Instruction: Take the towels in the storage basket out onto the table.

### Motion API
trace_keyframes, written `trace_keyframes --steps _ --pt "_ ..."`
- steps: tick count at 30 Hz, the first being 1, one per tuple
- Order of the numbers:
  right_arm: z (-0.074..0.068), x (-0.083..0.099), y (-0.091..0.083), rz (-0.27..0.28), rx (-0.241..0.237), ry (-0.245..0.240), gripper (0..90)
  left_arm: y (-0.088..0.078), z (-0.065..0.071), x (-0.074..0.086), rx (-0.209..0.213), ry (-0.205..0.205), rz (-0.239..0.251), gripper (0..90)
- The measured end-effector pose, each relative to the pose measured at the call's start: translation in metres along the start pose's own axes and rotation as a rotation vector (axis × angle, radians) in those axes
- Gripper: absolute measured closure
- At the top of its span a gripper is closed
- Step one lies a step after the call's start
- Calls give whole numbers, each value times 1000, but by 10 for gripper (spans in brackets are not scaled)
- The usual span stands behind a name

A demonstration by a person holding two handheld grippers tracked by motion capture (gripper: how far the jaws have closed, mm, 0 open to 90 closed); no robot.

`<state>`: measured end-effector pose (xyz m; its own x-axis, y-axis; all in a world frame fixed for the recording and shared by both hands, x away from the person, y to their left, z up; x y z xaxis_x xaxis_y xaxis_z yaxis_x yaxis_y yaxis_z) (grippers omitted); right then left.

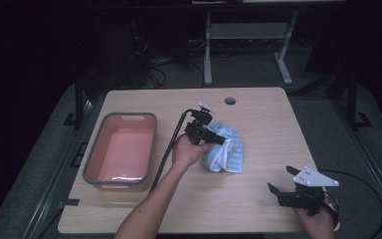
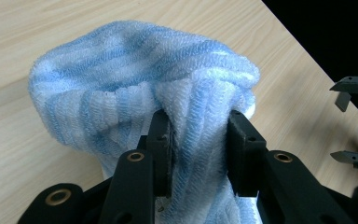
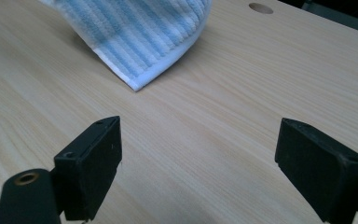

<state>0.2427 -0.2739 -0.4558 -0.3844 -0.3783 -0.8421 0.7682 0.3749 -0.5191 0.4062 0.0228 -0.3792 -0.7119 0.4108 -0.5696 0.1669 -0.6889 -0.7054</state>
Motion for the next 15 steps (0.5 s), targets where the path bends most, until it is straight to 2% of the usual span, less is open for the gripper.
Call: trace_keyframes --steps 3,15 --pt "0 0 0 4 1 0 142 5 0 -1 0 2 -8 655" --pt "0 -1 -1 6 1 -2 142 23 0 0 4 -31 -9 642"
Point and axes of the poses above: each handheld gripper's, and its own axes: y roughly forward along the jaws, x roughly out of its underside, z roughly to its right, the point moved 1 cm from there along y, roughly forward along the jaws, and after that the axes turned 5 degrees about x, right-handed, at the moved point
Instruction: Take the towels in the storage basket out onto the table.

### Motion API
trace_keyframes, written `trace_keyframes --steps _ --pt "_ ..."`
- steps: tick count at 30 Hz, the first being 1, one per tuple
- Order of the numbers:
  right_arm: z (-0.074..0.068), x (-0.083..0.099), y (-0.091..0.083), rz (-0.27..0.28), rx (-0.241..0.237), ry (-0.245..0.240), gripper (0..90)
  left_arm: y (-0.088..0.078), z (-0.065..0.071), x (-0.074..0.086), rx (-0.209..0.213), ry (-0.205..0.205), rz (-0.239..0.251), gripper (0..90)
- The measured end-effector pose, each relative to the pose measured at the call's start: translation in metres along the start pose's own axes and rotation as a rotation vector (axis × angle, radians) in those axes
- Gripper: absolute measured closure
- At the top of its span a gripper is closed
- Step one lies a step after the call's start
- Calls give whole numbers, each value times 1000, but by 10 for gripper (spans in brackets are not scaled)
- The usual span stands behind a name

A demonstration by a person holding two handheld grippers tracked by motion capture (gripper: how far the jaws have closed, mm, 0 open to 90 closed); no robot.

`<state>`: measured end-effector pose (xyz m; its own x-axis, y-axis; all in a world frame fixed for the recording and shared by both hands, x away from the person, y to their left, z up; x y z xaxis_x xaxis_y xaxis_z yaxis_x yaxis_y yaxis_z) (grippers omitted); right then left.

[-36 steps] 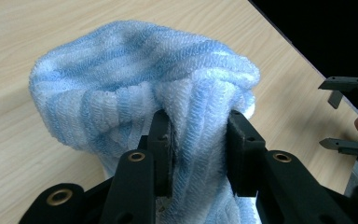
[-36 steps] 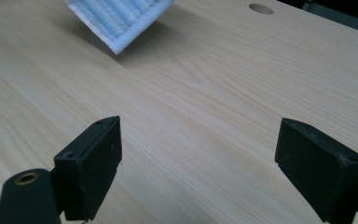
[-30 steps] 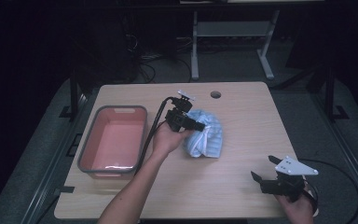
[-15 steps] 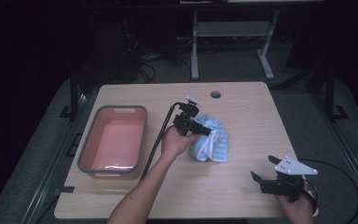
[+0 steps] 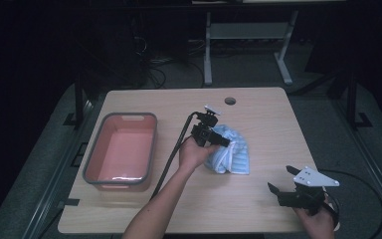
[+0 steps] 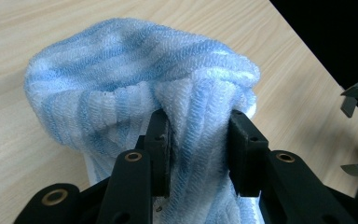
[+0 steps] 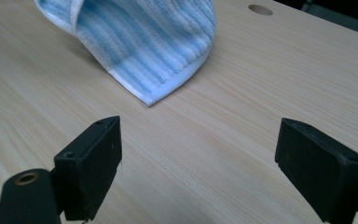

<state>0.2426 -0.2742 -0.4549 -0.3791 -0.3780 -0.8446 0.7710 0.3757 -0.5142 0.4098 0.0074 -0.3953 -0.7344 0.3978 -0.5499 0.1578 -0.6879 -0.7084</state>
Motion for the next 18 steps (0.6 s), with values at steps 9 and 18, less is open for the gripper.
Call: trace_keyframes --steps 9,18 --pt "0 0 -1 -1 -1 4 142 7 -2 4 -1 -8 2 617" --pt "0 0 0 0 -1 -1 142 9 -2 5 -5 -8 6 575"
Point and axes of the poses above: each handheld gripper's, and its own axes: y roughly forward along the jaws, x roughly out of its underside, z roughly to its right, the point moved 1 cm from there along y, roughly forward along the jaws, and after that the axes turned 5 degrees about x, right-handed, at the moved point
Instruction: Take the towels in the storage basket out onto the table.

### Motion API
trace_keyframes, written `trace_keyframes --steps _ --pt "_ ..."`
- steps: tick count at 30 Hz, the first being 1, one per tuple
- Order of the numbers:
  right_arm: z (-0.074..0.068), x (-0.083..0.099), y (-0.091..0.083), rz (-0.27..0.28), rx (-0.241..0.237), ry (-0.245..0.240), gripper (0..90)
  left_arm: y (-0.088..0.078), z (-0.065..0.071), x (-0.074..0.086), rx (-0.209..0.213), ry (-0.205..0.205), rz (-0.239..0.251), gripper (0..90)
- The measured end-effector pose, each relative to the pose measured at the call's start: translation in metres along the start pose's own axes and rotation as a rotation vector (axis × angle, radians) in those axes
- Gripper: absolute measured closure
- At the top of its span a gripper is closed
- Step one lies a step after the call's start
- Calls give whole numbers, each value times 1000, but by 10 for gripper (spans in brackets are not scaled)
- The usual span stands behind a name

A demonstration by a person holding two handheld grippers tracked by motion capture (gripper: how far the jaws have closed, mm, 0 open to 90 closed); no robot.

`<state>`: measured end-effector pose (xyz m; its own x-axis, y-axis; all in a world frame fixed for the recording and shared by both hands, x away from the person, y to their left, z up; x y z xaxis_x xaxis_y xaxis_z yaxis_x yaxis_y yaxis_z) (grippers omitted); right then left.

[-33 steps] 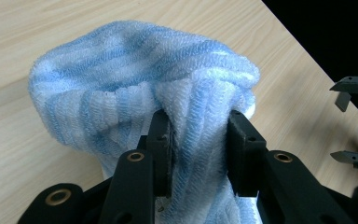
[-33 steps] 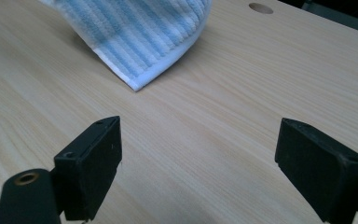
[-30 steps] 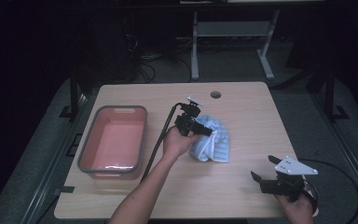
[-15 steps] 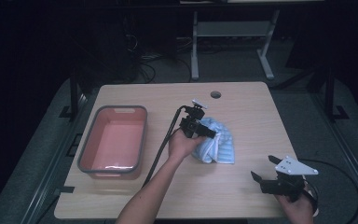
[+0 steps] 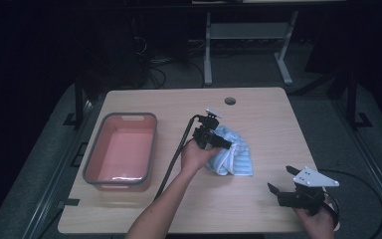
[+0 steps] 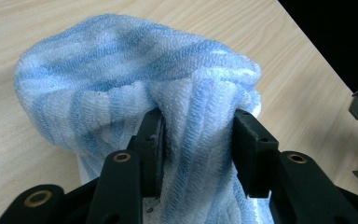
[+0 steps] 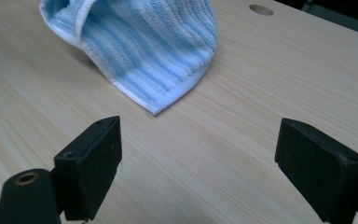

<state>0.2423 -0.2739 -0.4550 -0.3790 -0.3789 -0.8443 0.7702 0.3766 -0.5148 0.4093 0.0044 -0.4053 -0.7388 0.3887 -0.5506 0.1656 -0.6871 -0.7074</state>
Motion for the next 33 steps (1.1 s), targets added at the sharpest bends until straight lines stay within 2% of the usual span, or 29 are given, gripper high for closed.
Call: trace_keyframes --steps 11,22,33 --pt "0 0 1 -1 -1 0 142 -4 -1 1 10 -8 9 512" --pt "-1 0 1 -6 -3 -1 142 -15 1 2 23 -4 44 410" --pt "-1 0 2 -7 -2 -7 142 -27 0 6 25 12 57 382"
Point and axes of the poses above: each handheld gripper's, and its own axes: y roughly forward along the jaws, x roughly out of its underside, z roughly to its right, the point moved 1 cm from there along y, roughly forward along the jaws, and after that the axes turned 5 degrees about x, right-handed, at the moved point
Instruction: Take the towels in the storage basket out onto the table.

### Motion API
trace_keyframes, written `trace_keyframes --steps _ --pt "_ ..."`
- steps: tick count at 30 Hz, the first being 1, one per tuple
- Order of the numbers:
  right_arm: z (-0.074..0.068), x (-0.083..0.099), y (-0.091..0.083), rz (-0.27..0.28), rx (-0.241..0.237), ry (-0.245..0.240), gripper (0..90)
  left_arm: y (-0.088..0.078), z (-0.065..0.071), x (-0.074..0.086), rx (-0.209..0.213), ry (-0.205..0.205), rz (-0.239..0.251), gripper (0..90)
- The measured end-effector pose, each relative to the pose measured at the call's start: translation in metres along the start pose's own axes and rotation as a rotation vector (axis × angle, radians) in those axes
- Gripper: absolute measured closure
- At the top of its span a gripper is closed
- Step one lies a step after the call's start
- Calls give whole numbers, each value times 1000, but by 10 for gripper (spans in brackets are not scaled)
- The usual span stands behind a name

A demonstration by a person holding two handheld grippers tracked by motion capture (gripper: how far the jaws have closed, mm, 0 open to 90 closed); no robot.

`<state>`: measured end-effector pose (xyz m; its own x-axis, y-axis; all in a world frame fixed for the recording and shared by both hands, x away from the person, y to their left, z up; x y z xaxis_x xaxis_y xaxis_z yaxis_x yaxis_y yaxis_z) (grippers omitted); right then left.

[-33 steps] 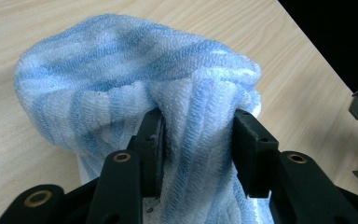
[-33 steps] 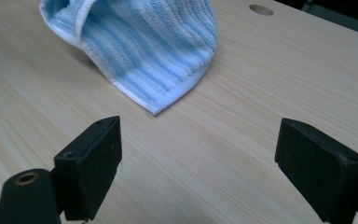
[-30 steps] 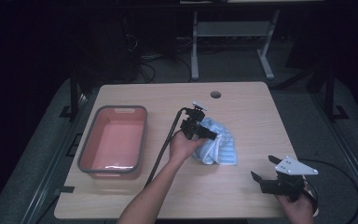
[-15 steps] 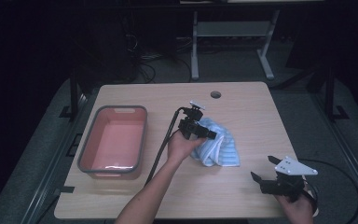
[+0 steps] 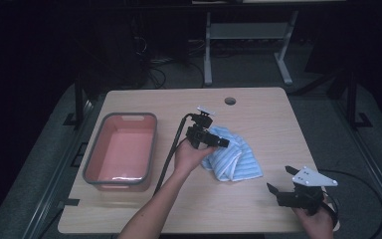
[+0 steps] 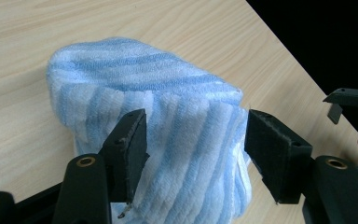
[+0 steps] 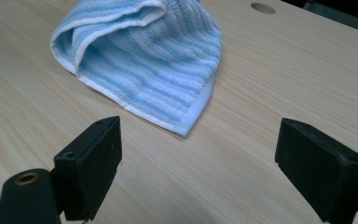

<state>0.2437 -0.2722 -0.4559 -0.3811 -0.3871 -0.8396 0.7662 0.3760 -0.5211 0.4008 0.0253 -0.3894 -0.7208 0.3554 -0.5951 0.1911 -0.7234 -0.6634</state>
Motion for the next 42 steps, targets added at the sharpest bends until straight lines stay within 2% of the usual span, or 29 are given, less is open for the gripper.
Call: trace_keyframes --steps 3,8,11,22,42 --pt "-1 0 1 -3 -1 2 142 -3 0 1 -19 4 2 366" --pt "0 -1 1 2 3 0 142 -11 -1 4 -20 9 14 346" --pt "-1 0 1 -2 2 -1 142 -13 0 5 -15 5 21 331" --pt "-1 -1 1 -6 2 -5 142 -29 4 16 -1 30 49 288" --pt "-1 0 3 -15 5 -6 142 -46 1 40 20 23 73 275"
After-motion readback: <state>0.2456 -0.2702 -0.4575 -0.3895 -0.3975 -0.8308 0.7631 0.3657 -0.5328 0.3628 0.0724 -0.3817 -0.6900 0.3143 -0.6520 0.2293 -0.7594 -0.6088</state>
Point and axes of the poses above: each handheld gripper's, and its own axes: y roughly forward along the jaws, x roughly out of its underside, z roughly to its right, the point moved 1 cm from there along y, roughly forward along the jaws, and after that the axes turned 5 degrees about x, right-handed, at the moved point
